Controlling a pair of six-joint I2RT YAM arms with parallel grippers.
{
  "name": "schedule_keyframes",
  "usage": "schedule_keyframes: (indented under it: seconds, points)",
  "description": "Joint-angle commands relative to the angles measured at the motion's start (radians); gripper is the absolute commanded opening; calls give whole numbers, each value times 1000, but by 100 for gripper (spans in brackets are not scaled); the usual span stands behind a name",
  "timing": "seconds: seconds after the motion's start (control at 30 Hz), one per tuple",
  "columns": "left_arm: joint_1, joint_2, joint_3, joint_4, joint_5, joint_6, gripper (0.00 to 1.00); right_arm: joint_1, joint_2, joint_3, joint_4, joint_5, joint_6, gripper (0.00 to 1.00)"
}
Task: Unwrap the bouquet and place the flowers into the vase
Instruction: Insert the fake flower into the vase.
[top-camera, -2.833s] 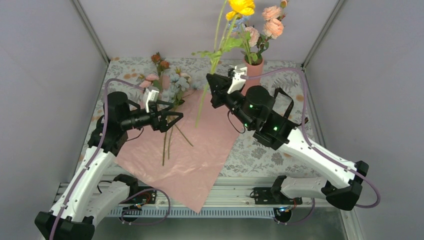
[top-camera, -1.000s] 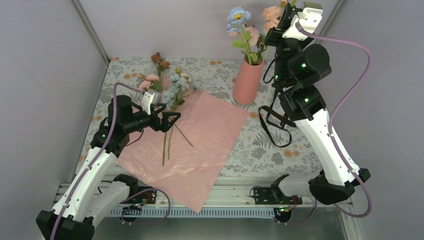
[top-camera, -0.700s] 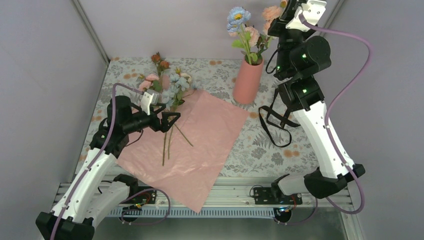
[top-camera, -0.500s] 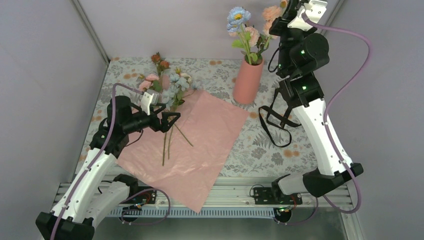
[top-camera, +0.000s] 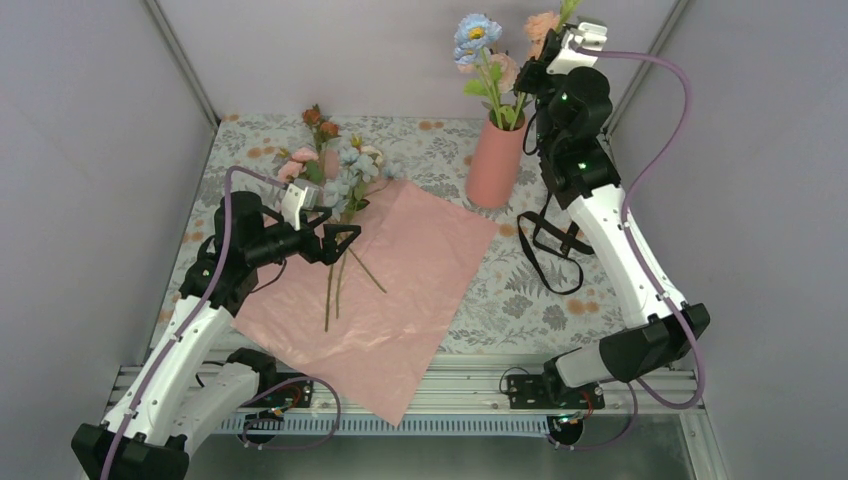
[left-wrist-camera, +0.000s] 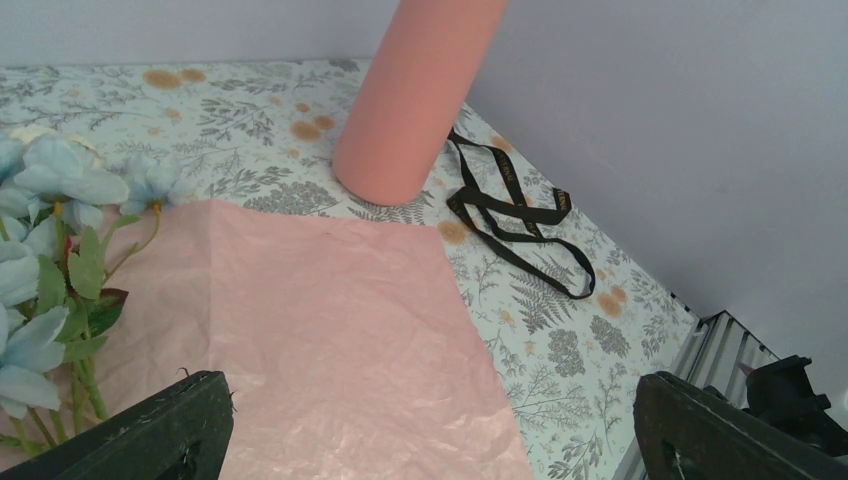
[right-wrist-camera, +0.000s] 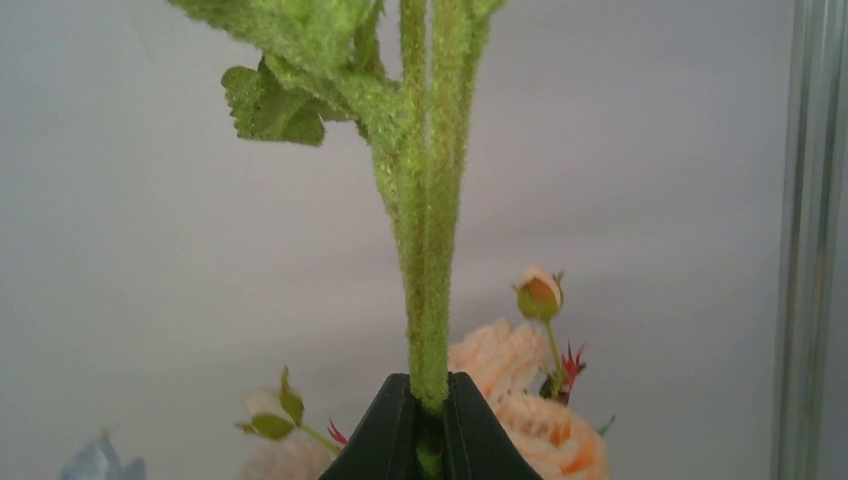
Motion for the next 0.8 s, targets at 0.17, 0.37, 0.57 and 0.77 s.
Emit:
schedule_keyframes:
  seconds: [0.17, 0.37, 0.57, 0.77]
  points:
    - [-2, 1, -3, 1, -4, 17, 100, -32, -30, -128, -26, -19, 70, 4]
    - [-2, 7, -4, -3, -10, 15, 100, -36, -34, -208, -39, -44, 100, 4]
    - [-4, 8, -7, -5, -18, 14, 100, -40, -39, -273, -26, -49, 125, 4]
    - [-3, 16, -8, -7, -31, 12, 100, -40, -34, -312, -23, -70, 143, 4]
